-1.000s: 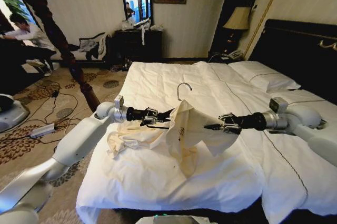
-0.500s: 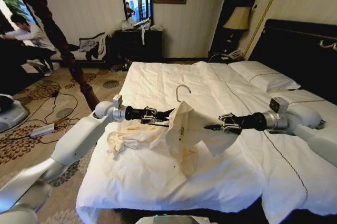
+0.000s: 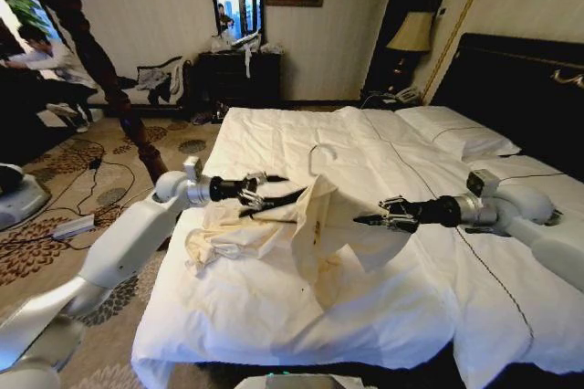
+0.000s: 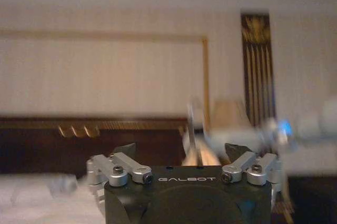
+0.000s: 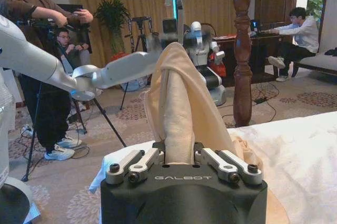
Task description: Pick up the clothes from the bed and hang them on the clothes hanger.
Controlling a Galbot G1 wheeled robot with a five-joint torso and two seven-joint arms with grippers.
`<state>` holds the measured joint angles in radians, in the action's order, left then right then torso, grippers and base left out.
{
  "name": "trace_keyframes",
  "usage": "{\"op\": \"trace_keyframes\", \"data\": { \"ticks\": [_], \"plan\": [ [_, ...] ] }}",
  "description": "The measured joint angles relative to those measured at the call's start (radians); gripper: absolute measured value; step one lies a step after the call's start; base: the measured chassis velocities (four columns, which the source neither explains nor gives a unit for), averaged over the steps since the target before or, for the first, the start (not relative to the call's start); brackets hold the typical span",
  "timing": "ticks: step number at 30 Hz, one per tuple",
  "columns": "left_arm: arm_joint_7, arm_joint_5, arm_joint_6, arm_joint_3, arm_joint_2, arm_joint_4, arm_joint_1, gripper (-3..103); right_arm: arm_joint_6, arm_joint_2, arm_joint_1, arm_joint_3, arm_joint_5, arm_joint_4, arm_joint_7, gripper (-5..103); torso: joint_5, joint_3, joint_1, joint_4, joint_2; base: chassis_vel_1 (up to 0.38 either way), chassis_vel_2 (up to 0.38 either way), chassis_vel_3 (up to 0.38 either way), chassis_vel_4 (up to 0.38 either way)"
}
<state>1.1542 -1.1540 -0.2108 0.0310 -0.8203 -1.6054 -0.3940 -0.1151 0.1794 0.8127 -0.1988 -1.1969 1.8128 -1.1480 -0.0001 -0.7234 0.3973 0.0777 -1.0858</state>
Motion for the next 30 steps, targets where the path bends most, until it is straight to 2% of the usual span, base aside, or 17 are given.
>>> {"op": "trace_keyframes", "data": {
  "ticks": [2, 3, 5, 6, 7, 8, 9, 10, 11, 12, 14, 15, 19, 21, 24, 25, 30],
  "plan": [
    [-0.023, -0.039, -0.001, 0.019, 0.009, -0.003, -0.005, 95, 0.001, 0.002, 0.000, 0.000, 0.002, 0.000, 0.000, 19, 0.0000, 0.000, 0.000, -0.0001, 0.000, 0.000, 0.000, 0.000, 0.000],
    [-0.089, -0.084, -0.002, 0.042, 0.021, 0.002, -0.011, 100, 0.002, 0.005, -0.001, 0.000, 0.005, 0.001, -0.001, 19, 0.0001, 0.000, 0.000, -0.0001, 0.000, 0.000, 0.000, 0.000, 0.000],
    [-0.216, -0.081, 0.003, 0.062, 0.031, 0.024, -0.015, 100, 0.005, 0.008, -0.005, -0.001, 0.006, 0.008, 0.000, 19, 0.0003, 0.000, 0.000, 0.0001, 0.000, 0.000, 0.000, 0.000, 0.000],
    [-0.216, -0.081, 0.003, 0.062, 0.031, 0.024, -0.015, 100, 0.005, 0.008, -0.005, -0.001, 0.006, 0.008, 0.000, 19, 0.0003, 0.000, 0.000, 0.0001, 0.000, 0.000, 0.000, 0.000, 0.000],
    [-0.315, -0.054, 0.010, 0.068, 0.033, 0.044, -0.019, 100, 0.008, 0.009, -0.008, -0.004, 0.006, 0.013, 0.001, 19, 0.0003, 0.000, 0.000, 0.0003, 0.000, 0.000, 0.000, 0.000, 0.000],
    [-0.495, 0.001, 0.016, 0.073, 0.036, 0.072, -0.030, 100, 0.012, 0.009, -0.014, -0.011, 0.004, 0.022, 0.002, 19, 0.0000, 0.000, 0.000, 0.0004, 0.000, 0.000, 0.000, 0.000, 0.000],
    [-0.577, 0.030, 0.016, 0.074, 0.037, 0.085, -0.038, 100, 0.013, 0.009, -0.017, -0.016, 0.001, 0.027, 0.002, 19, -0.0001, 0.000, 0.000, 0.0004, 0.000, 0.000, 0.000, 0.000, 0.000],
    [-0.719, 0.094, 0.021, 0.075, 0.037, 0.103, -0.058, 100, 0.018, 0.009, -0.021, -0.022, -0.005, 0.036, 0.005, 19, -0.0001, 0.000, 0.000, 0.0003, 0.000, 0.000, 0.000, 0.000, 0.000],
    [-0.719, 0.094, 0.021, 0.075, 0.037, 0.103, -0.058, 100, 0.018, 0.009, -0.021, -0.022, -0.005, 0.036, 0.005, 19, -0.0001, 0.000, 0.000, 0.0003, 0.000, 0.000, 0.000, 0.000, 0.000],
    [-0.797, 0.136, 0.031, 0.075, 0.037, 0.112, -0.071, 100, 0.021, 0.009, -0.023, -0.026, -0.009, 0.043, 0.009, 19, 0.0000, 0.000, 0.000, 0.0003, 0.000, 0.000, 0.000, 0.000, 0.000],
    [-1.041, 0.264, 0.083, 0.067, 0.029, 0.123, -0.128, 100, 0.030, 0.012, -0.032, -0.035, -0.024, 0.061, 0.026, 19, -0.0003, 0.000, 0.000, 0.0001, 0.000, 0.000, 0.000, 0.000, 0.000],
    [-1.110, 0.292, 0.102, 0.070, 0.027, 0.110, -0.167, 100, 0.035, 0.014, -0.038, -0.039, -0.036, 0.070, 0.039, 19, -0.0004, 0.000, 0.000, 0.0001, 0.000, 0.000, 0.000, 0.000, 0.000],
    [-1.140, 0.301, 0.110, 0.089, 0.027, 0.060, -0.242, 100, 0.040, 0.020, -0.054, -0.041, -0.056, 0.081, 0.056, 19, -0.0001, 0.000, 0.000, 0.0003, 0.000, 0.000, 0.000, 0.000, 0.000],
    [-1.132, 0.363, 0.141, 0.144, 0.013, -0.051, -0.415, 100, 0.046, 0.029, -0.085, -0.041, -0.073, 0.091, 0.075, 19, 0.0005, 0.000, 0.000, 0.0003, 0.000, 0.000, 0.000, 0.000, 0.000],
    [-1.068, 0.451, 0.246, 0.199, -0.036, -0.164, -0.639, 100, 0.054, 0.033, -0.103, -0.039, -0.077, 0.089, 0.085, 19, -0.0009, 0.000, 0.000, -0.0005, 0.000, 0.000, 0.000, 0.000, 0.000],
    [-1.042, 0.499, 0.296, 0.223, -0.057, -0.197, -0.718, 100, 0.057, 0.034, -0.104, -0.037, -0.076, 0.086, 0.086, 19, 0.0004, 0.000, 0.000, 0.0001, 0.000, 0.000, 0.000, 0.000, 0.000],
    [-1.004, 0.607, 0.371, 0.270, -0.083, -0.256, -0.872, 100, 0.060, 0.040, -0.100, -0.032, -0.066, 0.080, 0.085, 19, 0.0006, 0.000, 0.000, 0.0002, 0.000, 0.000, 0.000, 0.000, 0.000]
  ]
}}
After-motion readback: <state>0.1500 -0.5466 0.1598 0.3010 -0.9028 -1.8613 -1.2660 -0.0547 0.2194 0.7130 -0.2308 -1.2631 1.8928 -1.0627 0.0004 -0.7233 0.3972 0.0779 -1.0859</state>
